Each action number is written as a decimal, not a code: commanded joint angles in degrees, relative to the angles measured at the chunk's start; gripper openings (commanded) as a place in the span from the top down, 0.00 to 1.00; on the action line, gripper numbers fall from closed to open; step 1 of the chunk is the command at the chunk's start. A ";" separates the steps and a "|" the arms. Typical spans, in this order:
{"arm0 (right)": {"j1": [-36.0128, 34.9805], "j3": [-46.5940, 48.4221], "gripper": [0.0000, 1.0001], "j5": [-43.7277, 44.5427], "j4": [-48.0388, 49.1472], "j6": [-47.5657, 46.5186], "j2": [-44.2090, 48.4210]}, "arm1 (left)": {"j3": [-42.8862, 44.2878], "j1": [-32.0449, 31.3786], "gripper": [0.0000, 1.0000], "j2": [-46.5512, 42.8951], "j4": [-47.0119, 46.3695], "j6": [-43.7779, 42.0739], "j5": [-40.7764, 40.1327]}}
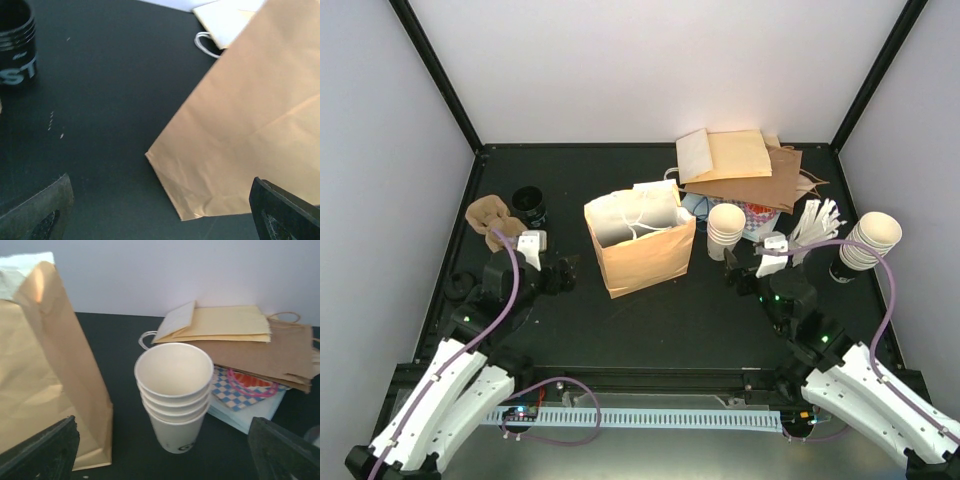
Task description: Pack the takeout coffee
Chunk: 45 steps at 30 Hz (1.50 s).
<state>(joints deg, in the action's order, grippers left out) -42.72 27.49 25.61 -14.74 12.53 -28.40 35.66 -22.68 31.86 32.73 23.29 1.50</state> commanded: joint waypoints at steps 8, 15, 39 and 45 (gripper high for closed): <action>7.87 3.92 0.61 2.09 -9.01 10.25 -6.44 | -5.08 6.54 0.01 2.57 -8.52 8.18 -3.60; 21.35 4.38 0.99 -16.06 -6.79 14.92 -14.64 | -5.04 11.19 0.01 4.83 -10.93 7.86 -0.06; 33.20 9.52 0.99 -29.30 10.46 15.67 -43.49 | -6.74 18.80 0.01 8.80 -17.47 6.72 7.30; 33.17 10.63 0.99 -36.80 11.93 15.36 -47.50 | -6.75 19.39 0.01 9.14 -18.05 6.59 7.94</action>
<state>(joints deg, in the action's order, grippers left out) -9.87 36.40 -4.47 -6.31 28.77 -73.80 29.06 -4.05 40.64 16.93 30.61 7.99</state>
